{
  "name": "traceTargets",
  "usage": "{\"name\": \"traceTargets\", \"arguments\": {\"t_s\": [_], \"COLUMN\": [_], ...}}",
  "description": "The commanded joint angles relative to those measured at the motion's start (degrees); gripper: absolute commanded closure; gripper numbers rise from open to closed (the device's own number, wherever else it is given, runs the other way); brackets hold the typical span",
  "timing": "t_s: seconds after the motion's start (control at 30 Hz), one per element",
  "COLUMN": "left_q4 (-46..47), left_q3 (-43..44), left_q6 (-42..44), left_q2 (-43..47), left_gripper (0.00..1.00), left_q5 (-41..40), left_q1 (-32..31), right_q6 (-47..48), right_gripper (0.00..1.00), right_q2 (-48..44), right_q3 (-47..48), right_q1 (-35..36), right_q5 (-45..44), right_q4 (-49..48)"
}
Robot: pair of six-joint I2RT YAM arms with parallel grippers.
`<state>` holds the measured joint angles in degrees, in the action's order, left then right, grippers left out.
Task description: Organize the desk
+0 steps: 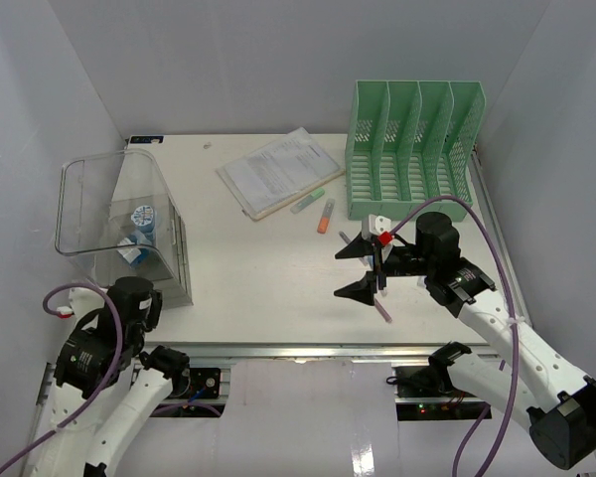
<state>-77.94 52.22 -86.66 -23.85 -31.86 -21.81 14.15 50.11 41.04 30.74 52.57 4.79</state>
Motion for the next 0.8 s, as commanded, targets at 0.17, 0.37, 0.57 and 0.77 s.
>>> {"name": "traceTargets", "arguments": {"t_s": [0.17, 0.37, 0.57, 0.77], "left_q4": [-2.8, -2.8, -2.9, -2.5], "left_q3": [5.4, 6.0, 5.9, 5.1], "left_q6": [4.2, 6.6, 9.5, 9.2], "left_q2": [-10.4, -14.4, -18.4, -22.4], "left_gripper": [0.89, 0.88, 0.87, 0.84], "left_q5": [-17.0, -23.4, -29.1, -32.2], "left_q1": [0.4, 0.4, 0.7, 2.2], "right_q6": [-0.1, 0.0, -0.1, -0.3], "right_gripper": [0.10, 0.10, 0.10, 0.10], "right_q2": [-2.3, -4.0, -4.9, -5.6], "right_q3": [-0.5, -2.0, -2.5, -3.0], "right_q1": [-0.9, -1.6, -2.1, -2.7], "right_q5": [0.9, 1.4, 1.9, 2.5], "right_q4": [0.6, 0.7, 0.8, 0.8]}}
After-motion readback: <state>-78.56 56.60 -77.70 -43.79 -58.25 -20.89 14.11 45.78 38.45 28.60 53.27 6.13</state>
